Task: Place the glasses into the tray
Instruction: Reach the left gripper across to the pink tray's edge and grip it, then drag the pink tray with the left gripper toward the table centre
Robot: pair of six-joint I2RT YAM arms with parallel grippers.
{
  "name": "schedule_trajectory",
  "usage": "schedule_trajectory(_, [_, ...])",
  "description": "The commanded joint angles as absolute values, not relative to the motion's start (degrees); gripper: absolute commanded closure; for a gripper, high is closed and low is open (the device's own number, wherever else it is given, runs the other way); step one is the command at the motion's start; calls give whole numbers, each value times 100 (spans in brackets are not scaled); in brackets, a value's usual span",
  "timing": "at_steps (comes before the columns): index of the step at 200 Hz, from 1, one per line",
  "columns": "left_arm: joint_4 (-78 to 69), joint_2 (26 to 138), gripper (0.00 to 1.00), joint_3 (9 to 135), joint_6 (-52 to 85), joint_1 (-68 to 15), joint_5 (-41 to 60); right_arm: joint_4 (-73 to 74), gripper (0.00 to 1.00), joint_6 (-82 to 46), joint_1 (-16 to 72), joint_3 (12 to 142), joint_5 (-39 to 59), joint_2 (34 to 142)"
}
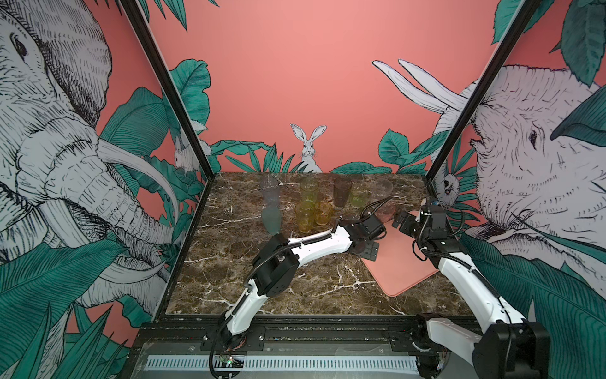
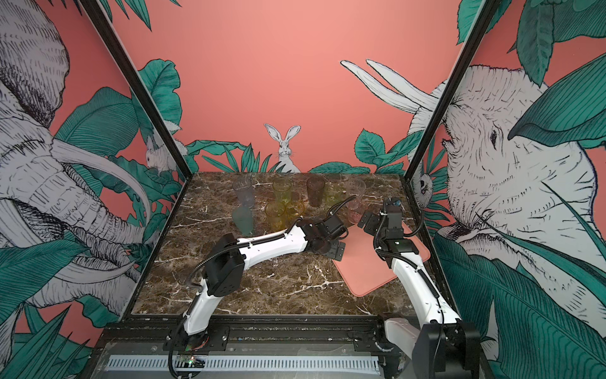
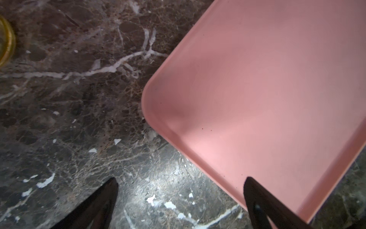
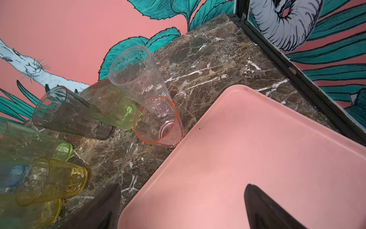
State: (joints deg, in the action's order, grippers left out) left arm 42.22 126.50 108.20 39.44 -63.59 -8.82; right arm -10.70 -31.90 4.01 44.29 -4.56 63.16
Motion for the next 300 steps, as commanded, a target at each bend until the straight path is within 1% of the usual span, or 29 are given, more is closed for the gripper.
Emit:
schedule_trajectory(1, [4546,12729,0,11109,4148,-6455,-1073,-953,1,-3748,382,4293,-648,6311])
schedule_trajectory(25, [4461,12880,0,11143,4246,-6538,-1024,-950,1,-3954,382,4306,-514,6493])
schedule_trajectory(65, [4398,13058,0,11180,4307,-6601,-932,-959,1,-3956,383,4317,-467,6596])
schedule_trajectory(98, [4380,13150,1,11172,4337,-6618,-897,-948,1,-3846,381,4272,-695,6514])
schedule_trajectory(128, [4377,13257,5,11187,4349,-6631,-843,-950,1,-3900,385,4254,-698,6435])
schedule_trajectory(148, [4327,13292,6,11165,4377,-6644,-778,-969,1,-3902,379,4245,-751,6423])
schedule_trajectory(172, [4328,13351,10,11202,4342,-6679,-835,-983,1,-3919,379,4245,-759,6421])
schedule_trajectory(192, [4358,13392,15,11215,4327,-6688,-835,-982,1,-3929,382,4245,-731,6425])
schedule_trajectory(215, [4332,13384,23,11194,4317,-6697,-788,-1001,1,-3937,377,4254,-751,6424])
schedule_trajectory(223, [4333,13370,27,11197,4307,-6704,-797,-1021,1,-3940,384,4263,-757,6420])
schedule_trajectory(228, [4311,13373,33,11185,4290,-6708,-783,-1022,1,-3938,384,4262,-763,6424])
schedule_trajectory(251, [4263,13374,44,11124,4319,-6707,-718,-1039,1,-3938,383,4271,-763,6416])
schedule_trajectory(272, [4262,13360,49,11084,4341,-6706,-711,-1050,1,-3937,378,4271,-765,6407])
schedule_trajectory(300, [4232,13289,57,10971,4351,-6715,-731,-1049,1,-3938,380,4280,-723,6441])
